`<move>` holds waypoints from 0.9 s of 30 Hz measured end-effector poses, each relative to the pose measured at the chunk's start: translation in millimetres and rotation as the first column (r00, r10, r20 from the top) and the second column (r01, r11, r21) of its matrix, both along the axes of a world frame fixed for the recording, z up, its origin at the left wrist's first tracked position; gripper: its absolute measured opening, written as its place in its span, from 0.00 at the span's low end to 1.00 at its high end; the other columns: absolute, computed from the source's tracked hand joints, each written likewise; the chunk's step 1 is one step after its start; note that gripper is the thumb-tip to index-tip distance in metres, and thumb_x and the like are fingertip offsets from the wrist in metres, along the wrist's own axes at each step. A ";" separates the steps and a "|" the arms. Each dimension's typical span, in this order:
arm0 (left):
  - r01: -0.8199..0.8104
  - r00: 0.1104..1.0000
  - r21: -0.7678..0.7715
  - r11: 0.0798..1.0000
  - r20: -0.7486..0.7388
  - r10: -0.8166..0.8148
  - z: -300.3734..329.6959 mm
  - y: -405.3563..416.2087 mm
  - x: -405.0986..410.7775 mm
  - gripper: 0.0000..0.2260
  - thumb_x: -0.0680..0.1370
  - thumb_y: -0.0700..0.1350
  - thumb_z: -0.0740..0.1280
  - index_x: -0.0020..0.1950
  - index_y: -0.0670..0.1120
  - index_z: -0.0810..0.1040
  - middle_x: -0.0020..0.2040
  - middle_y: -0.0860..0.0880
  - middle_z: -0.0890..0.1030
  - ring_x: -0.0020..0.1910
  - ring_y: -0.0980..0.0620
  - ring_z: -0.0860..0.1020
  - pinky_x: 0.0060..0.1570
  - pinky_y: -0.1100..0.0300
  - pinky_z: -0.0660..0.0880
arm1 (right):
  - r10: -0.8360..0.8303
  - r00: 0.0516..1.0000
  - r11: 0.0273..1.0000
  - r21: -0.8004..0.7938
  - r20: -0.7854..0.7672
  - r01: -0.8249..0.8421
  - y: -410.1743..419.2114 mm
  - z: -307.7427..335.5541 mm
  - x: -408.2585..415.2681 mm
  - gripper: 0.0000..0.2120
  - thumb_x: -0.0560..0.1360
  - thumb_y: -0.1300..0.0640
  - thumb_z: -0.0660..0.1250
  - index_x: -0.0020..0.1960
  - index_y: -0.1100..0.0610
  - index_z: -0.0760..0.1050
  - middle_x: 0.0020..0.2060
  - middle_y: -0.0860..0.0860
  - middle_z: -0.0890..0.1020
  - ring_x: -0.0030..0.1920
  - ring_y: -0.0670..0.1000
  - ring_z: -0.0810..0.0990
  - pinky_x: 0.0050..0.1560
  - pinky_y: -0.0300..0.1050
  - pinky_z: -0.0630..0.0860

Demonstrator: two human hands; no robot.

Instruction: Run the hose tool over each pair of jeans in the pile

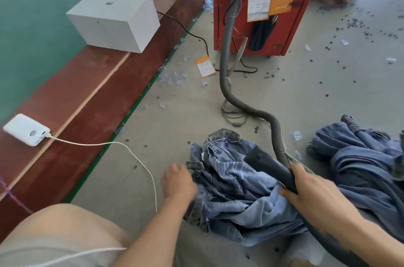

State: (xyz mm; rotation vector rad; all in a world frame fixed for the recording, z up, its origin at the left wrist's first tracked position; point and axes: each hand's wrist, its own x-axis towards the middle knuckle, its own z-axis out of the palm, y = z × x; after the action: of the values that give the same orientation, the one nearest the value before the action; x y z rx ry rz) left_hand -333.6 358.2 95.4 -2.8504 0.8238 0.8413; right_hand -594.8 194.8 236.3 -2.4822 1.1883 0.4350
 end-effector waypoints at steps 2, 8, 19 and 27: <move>0.000 0.999 -0.328 0.945 -0.042 -0.014 1.7 -21.3 -5.9 0.20 0.81 0.43 0.63 0.73 0.45 0.70 0.69 0.46 0.74 0.66 0.47 0.73 0.70 0.52 0.70 | -0.021 1.000 1.000 0.005 0.013 0.021 -4.3 0.3 2.0 0.17 0.80 0.37 0.64 0.53 0.46 0.62 0.39 0.44 0.77 0.38 0.44 0.76 0.35 0.39 0.70; -0.212 0.901 0.031 0.977 -0.381 0.208 -8.6 -91.7 5.0 0.35 0.81 0.65 0.61 0.79 0.41 0.63 0.77 0.40 0.69 0.74 0.37 0.69 0.72 0.43 0.67 | -0.049 0.998 0.998 0.033 0.027 0.048 -11.8 1.2 6.6 0.16 0.79 0.37 0.65 0.53 0.45 0.62 0.39 0.43 0.77 0.38 0.45 0.76 0.37 0.42 0.71; -0.830 0.355 -0.344 0.438 -0.933 -0.059 82.2 -80.4 -72.8 0.13 0.74 0.29 0.74 0.50 0.46 0.79 0.50 0.44 0.85 0.48 0.45 0.82 0.53 0.47 0.78 | -0.635 0.648 0.754 0.518 0.420 0.403 -29.6 19.4 18.5 0.15 0.72 0.51 0.79 0.41 0.58 0.76 0.25 0.51 0.78 0.25 0.48 0.74 0.28 0.44 0.72; -0.790 0.224 -0.356 0.499 -0.925 -0.306 165.0 -54.7 -94.9 0.16 0.73 0.34 0.74 0.58 0.40 0.76 0.49 0.43 0.81 0.47 0.47 0.83 0.51 0.52 0.82 | -0.580 0.578 0.794 0.556 0.574 0.245 -24.7 32.5 29.9 0.13 0.71 0.54 0.79 0.42 0.56 0.76 0.30 0.46 0.79 0.31 0.47 0.76 0.32 0.43 0.73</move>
State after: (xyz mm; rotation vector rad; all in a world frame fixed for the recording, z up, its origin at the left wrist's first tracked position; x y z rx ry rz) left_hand -428.5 303.5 260.5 -2.7708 0.7666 3.4328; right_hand -564.8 170.1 268.8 -1.6109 1.1154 -0.3888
